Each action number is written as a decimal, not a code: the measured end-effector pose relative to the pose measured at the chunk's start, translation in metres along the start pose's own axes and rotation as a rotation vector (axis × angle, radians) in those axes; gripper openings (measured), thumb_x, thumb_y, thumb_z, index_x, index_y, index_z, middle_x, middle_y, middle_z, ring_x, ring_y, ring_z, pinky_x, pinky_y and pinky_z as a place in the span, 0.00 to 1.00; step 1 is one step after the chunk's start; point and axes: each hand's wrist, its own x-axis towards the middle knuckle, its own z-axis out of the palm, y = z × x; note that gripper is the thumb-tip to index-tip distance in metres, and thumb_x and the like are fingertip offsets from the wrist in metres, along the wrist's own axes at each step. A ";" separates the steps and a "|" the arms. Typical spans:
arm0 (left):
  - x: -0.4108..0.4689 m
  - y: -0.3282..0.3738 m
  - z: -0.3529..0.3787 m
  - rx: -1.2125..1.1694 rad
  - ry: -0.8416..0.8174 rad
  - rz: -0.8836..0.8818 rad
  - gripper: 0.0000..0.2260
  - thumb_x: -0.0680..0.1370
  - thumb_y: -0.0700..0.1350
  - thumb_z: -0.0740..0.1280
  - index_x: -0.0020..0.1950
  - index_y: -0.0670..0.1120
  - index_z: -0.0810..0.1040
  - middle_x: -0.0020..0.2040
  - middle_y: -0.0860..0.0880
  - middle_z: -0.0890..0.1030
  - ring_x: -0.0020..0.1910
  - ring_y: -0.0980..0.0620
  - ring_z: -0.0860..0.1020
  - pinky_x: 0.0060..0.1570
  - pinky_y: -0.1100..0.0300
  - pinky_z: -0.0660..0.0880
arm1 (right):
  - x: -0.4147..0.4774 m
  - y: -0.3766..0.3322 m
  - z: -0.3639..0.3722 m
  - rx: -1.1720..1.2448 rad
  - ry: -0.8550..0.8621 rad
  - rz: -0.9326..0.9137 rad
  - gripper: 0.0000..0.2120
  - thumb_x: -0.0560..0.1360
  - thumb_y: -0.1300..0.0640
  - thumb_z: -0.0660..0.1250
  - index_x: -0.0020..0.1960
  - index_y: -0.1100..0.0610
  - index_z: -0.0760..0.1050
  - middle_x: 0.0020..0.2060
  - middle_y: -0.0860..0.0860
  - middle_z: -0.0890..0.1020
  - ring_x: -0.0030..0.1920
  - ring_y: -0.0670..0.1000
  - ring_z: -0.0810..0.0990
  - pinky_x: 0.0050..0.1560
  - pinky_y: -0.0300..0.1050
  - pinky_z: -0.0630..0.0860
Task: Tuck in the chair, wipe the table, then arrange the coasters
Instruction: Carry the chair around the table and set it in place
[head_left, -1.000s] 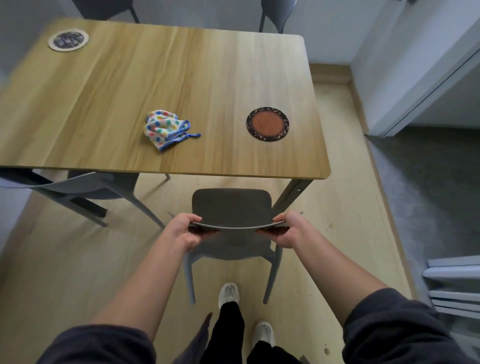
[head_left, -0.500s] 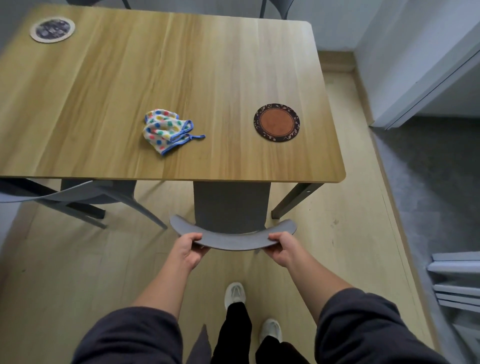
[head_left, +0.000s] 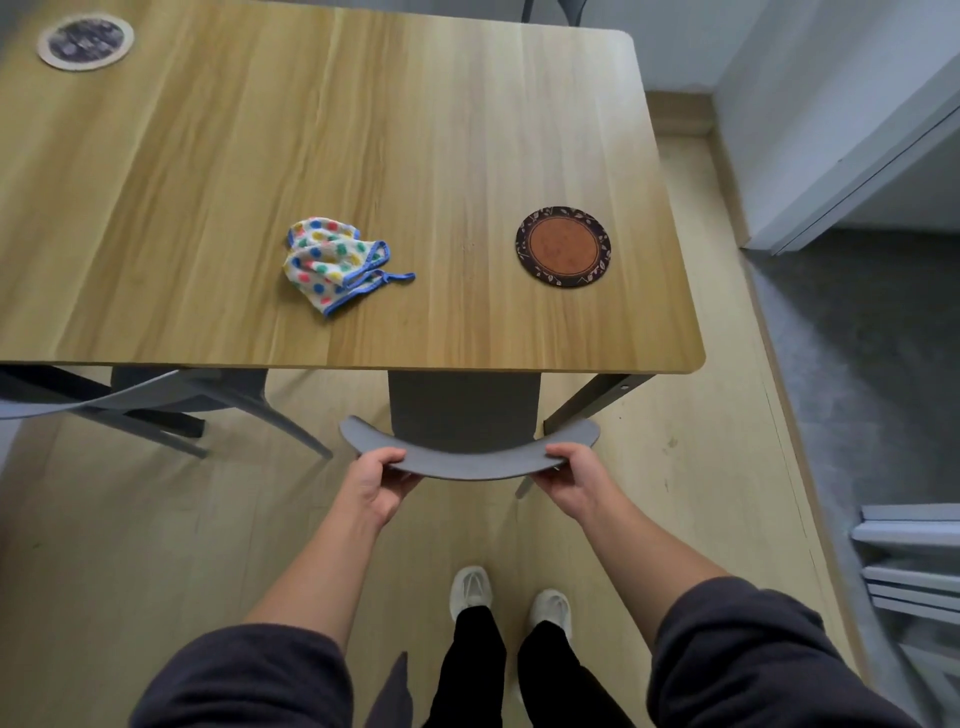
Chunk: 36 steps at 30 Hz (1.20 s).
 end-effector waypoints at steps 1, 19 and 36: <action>0.004 0.004 0.003 0.000 -0.010 0.006 0.09 0.76 0.28 0.55 0.46 0.40 0.69 0.44 0.41 0.75 0.43 0.45 0.75 0.30 0.54 0.81 | 0.003 -0.004 0.004 0.006 -0.008 -0.012 0.12 0.77 0.73 0.57 0.59 0.65 0.67 0.43 0.59 0.75 0.42 0.57 0.77 0.37 0.50 0.77; 0.051 0.041 0.046 0.087 0.010 0.060 0.08 0.75 0.27 0.58 0.48 0.39 0.68 0.50 0.38 0.74 0.50 0.40 0.76 0.55 0.43 0.75 | 0.060 -0.039 0.043 -0.012 0.022 -0.041 0.23 0.76 0.73 0.59 0.70 0.66 0.64 0.49 0.61 0.76 0.46 0.58 0.79 0.27 0.46 0.79; 0.040 0.046 0.058 0.192 0.115 -0.023 0.04 0.79 0.32 0.58 0.52 0.37 0.68 0.51 0.37 0.74 0.55 0.39 0.75 0.46 0.47 0.75 | 0.046 -0.058 0.046 -0.301 0.016 0.006 0.10 0.79 0.71 0.60 0.60 0.68 0.69 0.52 0.63 0.78 0.44 0.58 0.80 0.29 0.49 0.78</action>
